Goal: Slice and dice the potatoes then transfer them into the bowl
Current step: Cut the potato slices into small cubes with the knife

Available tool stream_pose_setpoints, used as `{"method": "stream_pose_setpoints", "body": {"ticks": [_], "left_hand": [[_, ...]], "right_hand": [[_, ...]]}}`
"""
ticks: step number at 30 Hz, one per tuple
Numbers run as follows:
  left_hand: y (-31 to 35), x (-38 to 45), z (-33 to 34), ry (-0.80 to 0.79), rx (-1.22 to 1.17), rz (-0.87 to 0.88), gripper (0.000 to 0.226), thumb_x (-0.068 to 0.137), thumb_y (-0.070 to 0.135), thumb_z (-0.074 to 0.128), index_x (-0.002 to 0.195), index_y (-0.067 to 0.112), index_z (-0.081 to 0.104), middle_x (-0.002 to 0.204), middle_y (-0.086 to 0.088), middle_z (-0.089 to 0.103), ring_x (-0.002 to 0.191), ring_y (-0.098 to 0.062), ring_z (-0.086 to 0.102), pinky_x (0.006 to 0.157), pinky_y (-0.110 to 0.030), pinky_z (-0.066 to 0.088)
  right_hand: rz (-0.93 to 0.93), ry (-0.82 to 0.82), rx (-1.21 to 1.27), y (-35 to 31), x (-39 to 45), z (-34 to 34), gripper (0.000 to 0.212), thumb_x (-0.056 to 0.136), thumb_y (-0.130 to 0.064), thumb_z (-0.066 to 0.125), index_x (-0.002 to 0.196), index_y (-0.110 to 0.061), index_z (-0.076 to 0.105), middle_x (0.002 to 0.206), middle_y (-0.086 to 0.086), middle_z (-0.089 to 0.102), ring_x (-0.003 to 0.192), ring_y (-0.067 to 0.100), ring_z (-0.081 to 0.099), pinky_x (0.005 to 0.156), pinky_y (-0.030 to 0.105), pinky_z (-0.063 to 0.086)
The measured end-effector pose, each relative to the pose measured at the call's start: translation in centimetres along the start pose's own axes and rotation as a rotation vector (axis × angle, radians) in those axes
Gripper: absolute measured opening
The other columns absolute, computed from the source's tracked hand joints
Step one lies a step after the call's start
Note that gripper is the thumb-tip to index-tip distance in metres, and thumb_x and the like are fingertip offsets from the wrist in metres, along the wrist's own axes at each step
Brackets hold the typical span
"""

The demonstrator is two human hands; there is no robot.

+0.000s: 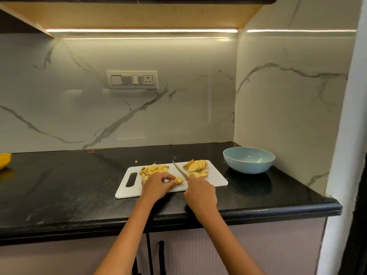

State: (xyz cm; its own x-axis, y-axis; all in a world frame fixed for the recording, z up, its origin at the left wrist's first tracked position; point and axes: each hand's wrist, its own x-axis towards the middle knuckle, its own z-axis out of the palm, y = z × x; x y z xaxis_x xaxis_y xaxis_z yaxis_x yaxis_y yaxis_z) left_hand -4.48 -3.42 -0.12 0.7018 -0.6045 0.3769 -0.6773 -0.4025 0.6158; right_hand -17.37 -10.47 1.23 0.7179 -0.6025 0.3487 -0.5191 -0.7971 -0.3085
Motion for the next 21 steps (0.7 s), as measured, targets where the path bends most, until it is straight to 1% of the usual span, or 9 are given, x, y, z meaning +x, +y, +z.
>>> {"method": "stream_pose_setpoints", "body": {"ticks": [3, 6, 8, 10, 15, 21], "left_hand": [[-0.1, 0.1, -0.1, -0.021, -0.029, -0.01, 0.016, 0.08, 0.042, 0.066, 0.091, 0.032, 0.07, 0.105, 0.014, 0.066, 0.097, -0.008, 0.054, 0.1, -0.042, 0.034], [0.1, -0.1, -0.1, -0.043, -0.044, -0.011, 0.008, 0.081, 0.042, 0.066, 0.085, 0.035, 0.069, 0.102, 0.015, 0.066, 0.098, -0.009, 0.054, 0.099, -0.047, 0.037], [0.2, -0.2, -0.1, -0.04, -0.04, -0.017, 0.009, 0.08, 0.043, 0.066, 0.084, 0.036, 0.069, 0.103, 0.014, 0.067, 0.099, -0.009, 0.054, 0.099, -0.047, 0.037], [0.3, -0.2, -0.2, -0.038, -0.046, -0.025, 0.014, 0.08, 0.043, 0.067, 0.088, 0.033, 0.071, 0.105, 0.013, 0.067, 0.101, -0.01, 0.055, 0.098, -0.047, 0.038], [0.6, -0.2, -0.3, -0.02, -0.019, -0.077, 0.018, 0.079, 0.044, 0.067, 0.091, 0.032, 0.072, 0.111, 0.013, 0.065, 0.108, -0.013, 0.053, 0.101, -0.046, 0.035], [0.5, 0.0, -0.2, -0.027, -0.056, -0.092, 0.01, 0.077, 0.044, 0.069, 0.08, 0.034, 0.071, 0.108, 0.014, 0.066, 0.105, -0.015, 0.053, 0.1, -0.048, 0.036]], "right_hand": [[0.007, -0.006, -0.004, -0.4, -0.8, -0.3, 0.025, 0.095, -0.021, 0.047, 0.118, -0.011, 0.051, 0.112, 0.008, 0.061, 0.098, 0.021, 0.061, 0.076, 0.025, 0.044], [-0.001, -0.01, -0.029, -0.7, -1.4, -0.6, 0.026, 0.096, -0.021, 0.048, 0.119, -0.01, 0.052, 0.112, 0.007, 0.061, 0.098, 0.02, 0.061, 0.074, 0.025, 0.042], [-0.006, -0.03, -0.045, -0.9, -1.6, -0.8, 0.027, 0.096, -0.022, 0.049, 0.12, -0.01, 0.053, 0.113, 0.008, 0.061, 0.098, 0.02, 0.061, 0.076, 0.025, 0.043], [-0.009, -0.049, -0.05, -0.9, -1.6, -1.1, 0.027, 0.095, -0.022, 0.049, 0.12, -0.01, 0.053, 0.113, 0.008, 0.061, 0.098, 0.02, 0.061, 0.079, 0.026, 0.045], [-0.027, -0.058, -0.053, -0.8, -2.0, -1.4, 0.026, 0.095, -0.021, 0.05, 0.118, -0.01, 0.054, 0.112, 0.007, 0.061, 0.097, 0.02, 0.061, 0.077, 0.025, 0.043], [-0.058, -0.097, -0.1, -1.3, -1.2, -1.8, 0.026, 0.095, -0.02, 0.048, 0.118, -0.01, 0.053, 0.114, 0.009, 0.059, 0.1, 0.023, 0.059, 0.081, 0.028, 0.044]]}}
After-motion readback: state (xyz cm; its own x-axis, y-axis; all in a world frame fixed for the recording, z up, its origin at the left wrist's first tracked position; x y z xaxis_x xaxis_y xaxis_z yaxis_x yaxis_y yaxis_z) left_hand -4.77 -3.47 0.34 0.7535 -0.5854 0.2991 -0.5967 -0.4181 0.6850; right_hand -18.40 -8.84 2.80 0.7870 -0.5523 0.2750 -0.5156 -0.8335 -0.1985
